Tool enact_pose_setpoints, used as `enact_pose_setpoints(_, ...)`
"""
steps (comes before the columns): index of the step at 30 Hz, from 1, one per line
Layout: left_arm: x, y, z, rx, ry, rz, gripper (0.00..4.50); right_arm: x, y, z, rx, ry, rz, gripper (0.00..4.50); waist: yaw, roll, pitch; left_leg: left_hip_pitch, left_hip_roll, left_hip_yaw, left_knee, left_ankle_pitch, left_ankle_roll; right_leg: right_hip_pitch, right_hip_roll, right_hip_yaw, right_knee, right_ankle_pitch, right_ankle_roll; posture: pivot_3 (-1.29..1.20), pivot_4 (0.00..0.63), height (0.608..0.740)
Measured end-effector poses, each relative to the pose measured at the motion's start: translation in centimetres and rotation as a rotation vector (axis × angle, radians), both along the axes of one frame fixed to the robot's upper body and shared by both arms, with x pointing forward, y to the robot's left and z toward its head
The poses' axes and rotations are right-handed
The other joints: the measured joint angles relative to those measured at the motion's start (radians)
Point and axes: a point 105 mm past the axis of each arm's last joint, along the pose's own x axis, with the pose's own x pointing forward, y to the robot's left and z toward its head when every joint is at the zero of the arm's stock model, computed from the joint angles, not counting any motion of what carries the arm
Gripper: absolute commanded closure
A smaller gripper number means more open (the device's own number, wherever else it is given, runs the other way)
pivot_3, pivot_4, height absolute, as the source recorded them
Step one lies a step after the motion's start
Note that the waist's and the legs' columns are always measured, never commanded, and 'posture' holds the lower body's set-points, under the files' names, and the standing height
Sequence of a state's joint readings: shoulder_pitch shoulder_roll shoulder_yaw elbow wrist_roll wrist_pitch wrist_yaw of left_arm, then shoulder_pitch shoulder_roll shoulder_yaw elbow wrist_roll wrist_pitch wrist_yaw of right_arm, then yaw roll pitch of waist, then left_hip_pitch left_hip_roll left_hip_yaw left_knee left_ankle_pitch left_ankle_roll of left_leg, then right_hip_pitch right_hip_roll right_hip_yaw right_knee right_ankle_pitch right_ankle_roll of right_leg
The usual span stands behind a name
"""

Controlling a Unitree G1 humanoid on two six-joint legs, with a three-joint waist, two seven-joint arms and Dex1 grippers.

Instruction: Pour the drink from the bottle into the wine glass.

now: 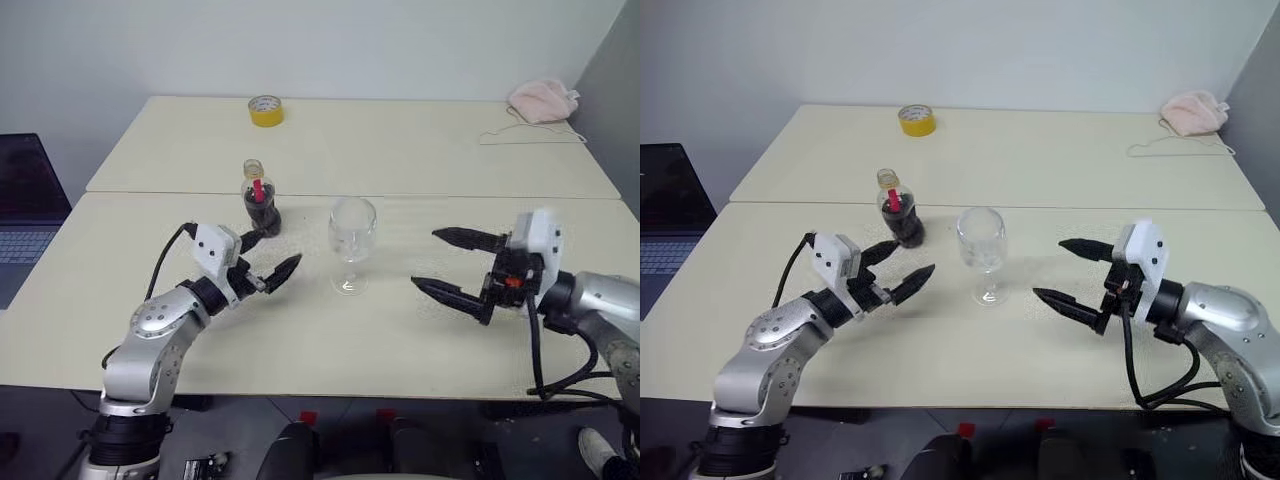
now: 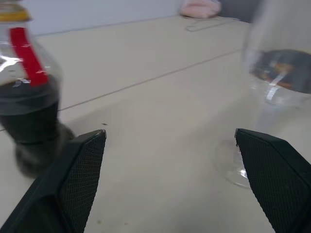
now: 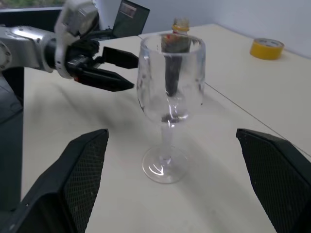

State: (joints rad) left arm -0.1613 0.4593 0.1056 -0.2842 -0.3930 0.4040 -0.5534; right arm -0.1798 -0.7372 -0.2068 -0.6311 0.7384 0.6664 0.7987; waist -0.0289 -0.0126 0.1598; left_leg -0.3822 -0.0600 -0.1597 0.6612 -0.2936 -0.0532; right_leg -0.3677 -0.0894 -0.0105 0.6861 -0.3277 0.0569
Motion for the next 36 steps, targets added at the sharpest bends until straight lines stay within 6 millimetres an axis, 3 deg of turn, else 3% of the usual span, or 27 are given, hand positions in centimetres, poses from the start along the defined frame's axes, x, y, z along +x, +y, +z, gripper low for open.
enact_pose_setpoints(7, 1.4, 0.9, 0.2, 0.0, -0.035, 0.19, 0.0, -1.1, 1.0, 0.6, 0.052, 0.063, 0.082, 0.01, 0.001, 0.0, 0.0, 0.0, 0.0, 0.0, 0.0, 0.0, 0.0, 0.001, 0.0, 0.0, -0.001, 0.0, 0.0, 0.0, 0.15, 0.74)
enact_pose_setpoints(14, 3.5, 2.0, 0.6, -0.013, -0.062, 0.285, 0.0, -0.9, 1.1, 0.9, 0.046, 0.057, 0.072, 0.01, 0.002, 0.0, 0.0, 0.0, 0.0, 0.001, 0.001, 0.0, 0.0, 0.001, 0.0, 0.0, -0.001, 0.0, 0.0, 0.0, 0.15, 0.74)
enact_pose_setpoints(22, 5.7, 3.3, -2.2, -0.025, 0.009, 0.35, 0.0, -1.2, 2.3, 1.7, 0.048, 0.037, 0.133, 0.01, 0.001, 0.0, 0.0, 0.0, -0.001, 0.001, 0.001, 0.0, 0.0, 0.0, 0.0, 0.0, 0.0, 0.0, 0.0, 0.0, 0.15, 0.74)
enact_pose_setpoints(36, 8.7, 4.1, -3.0, -0.013, -0.005, 0.345, 0.0, -1.7, 3.1, 2.9, 0.001, -0.028, 0.168, 0.01, 0.001, -0.001, 0.0, -0.001, -0.001, 0.0, 0.001, 0.0, 0.0, 0.0, -0.001, -0.001, -0.001, 0.0, 0.001, 0.0, 0.15, 0.74)
